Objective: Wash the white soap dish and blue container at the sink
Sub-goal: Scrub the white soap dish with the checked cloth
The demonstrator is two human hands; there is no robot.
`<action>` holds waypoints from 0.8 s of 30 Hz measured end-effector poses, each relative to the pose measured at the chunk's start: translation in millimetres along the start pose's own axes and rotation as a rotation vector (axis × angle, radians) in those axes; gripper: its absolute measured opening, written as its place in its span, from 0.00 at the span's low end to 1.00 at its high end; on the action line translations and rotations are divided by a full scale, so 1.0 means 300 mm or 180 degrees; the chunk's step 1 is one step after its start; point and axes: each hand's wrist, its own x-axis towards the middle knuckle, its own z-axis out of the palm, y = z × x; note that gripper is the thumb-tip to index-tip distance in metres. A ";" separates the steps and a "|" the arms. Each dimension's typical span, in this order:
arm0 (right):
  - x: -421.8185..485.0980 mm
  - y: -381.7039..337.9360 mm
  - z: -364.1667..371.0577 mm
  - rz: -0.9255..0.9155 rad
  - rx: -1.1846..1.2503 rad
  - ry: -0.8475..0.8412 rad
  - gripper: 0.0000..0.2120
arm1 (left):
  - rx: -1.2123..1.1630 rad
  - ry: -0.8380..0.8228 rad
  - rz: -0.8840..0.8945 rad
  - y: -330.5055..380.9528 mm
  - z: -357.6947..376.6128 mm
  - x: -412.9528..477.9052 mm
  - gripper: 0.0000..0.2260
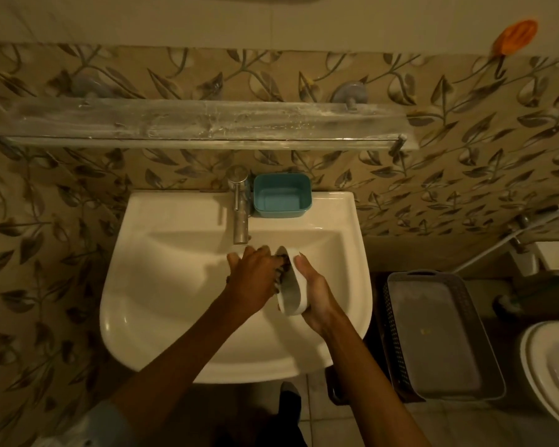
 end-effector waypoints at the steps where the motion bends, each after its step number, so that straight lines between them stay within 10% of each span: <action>1: 0.001 0.003 -0.003 -0.0062 -0.0089 -0.0026 0.21 | -0.0277 -0.0334 -0.0139 0.000 -0.007 -0.011 0.13; 13: -0.007 0.017 -0.017 -0.0572 0.0572 0.0165 0.30 | -0.2764 -0.1672 0.0184 0.039 -0.126 -0.101 0.10; 21: -0.025 0.079 0.033 -0.0725 0.0290 0.0151 0.26 | -0.5282 -0.1380 -0.2554 0.056 -0.176 0.015 0.14; 24: -0.042 0.072 0.035 -0.0344 0.0509 0.0236 0.30 | -0.4761 -0.1082 -0.2055 0.069 -0.138 0.000 0.14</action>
